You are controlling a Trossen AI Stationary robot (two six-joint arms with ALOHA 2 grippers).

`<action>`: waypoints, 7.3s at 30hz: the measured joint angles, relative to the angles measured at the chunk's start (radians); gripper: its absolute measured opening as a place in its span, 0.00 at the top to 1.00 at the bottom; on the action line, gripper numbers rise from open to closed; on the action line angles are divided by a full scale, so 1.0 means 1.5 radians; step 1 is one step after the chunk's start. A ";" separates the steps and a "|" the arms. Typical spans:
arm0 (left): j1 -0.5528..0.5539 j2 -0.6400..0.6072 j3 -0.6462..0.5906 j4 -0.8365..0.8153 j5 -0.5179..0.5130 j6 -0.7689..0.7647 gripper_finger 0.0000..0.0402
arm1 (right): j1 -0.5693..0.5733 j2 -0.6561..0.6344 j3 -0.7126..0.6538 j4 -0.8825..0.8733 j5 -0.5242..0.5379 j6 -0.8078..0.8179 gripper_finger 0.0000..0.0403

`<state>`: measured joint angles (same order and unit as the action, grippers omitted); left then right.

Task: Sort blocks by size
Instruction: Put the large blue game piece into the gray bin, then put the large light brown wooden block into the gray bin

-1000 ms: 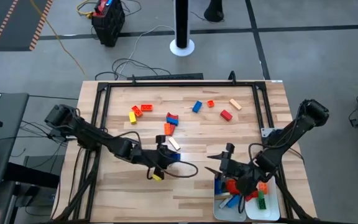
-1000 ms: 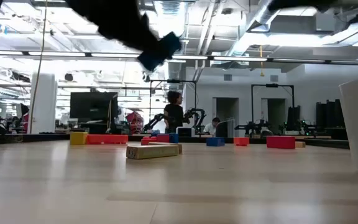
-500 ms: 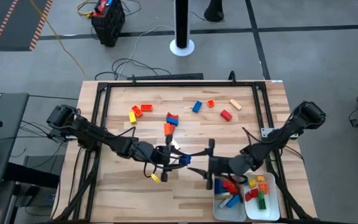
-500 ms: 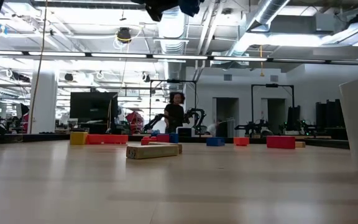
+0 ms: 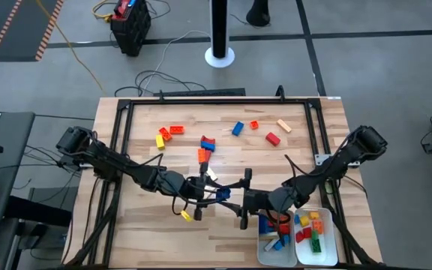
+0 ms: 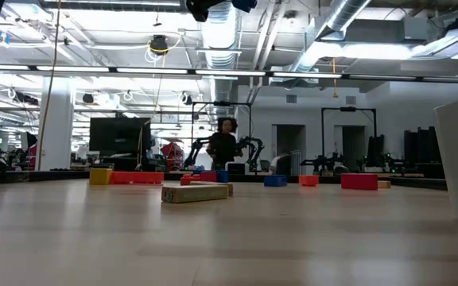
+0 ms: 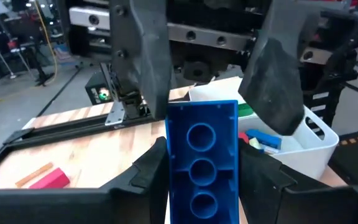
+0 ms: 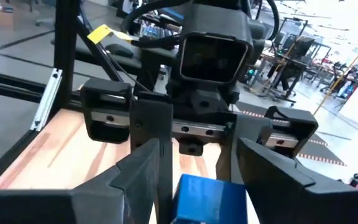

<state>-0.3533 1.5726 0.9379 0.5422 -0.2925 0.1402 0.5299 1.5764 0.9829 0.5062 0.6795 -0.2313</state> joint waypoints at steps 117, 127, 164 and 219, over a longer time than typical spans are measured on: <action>0.018 0.220 -0.016 -0.249 -0.160 -0.215 0.76 | 0.253 -0.061 0.036 -0.814 0.321 0.777 0.45; 0.008 0.039 -0.015 -0.227 -0.211 -0.063 0.76 | 0.249 -0.061 0.036 -0.815 0.321 0.780 0.45; -0.044 0.084 -0.039 0.337 0.009 0.146 0.76 | 0.009 0.099 0.045 -0.099 0.030 0.176 0.44; -0.039 -0.056 -0.038 -0.161 -0.084 -0.077 0.41 | 0.181 -0.024 0.045 -0.617 -0.057 0.664 0.66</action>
<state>-0.4114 1.4883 0.8810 0.3005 -0.4180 0.0245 0.8011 1.5405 1.0500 -0.4199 0.5948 0.7647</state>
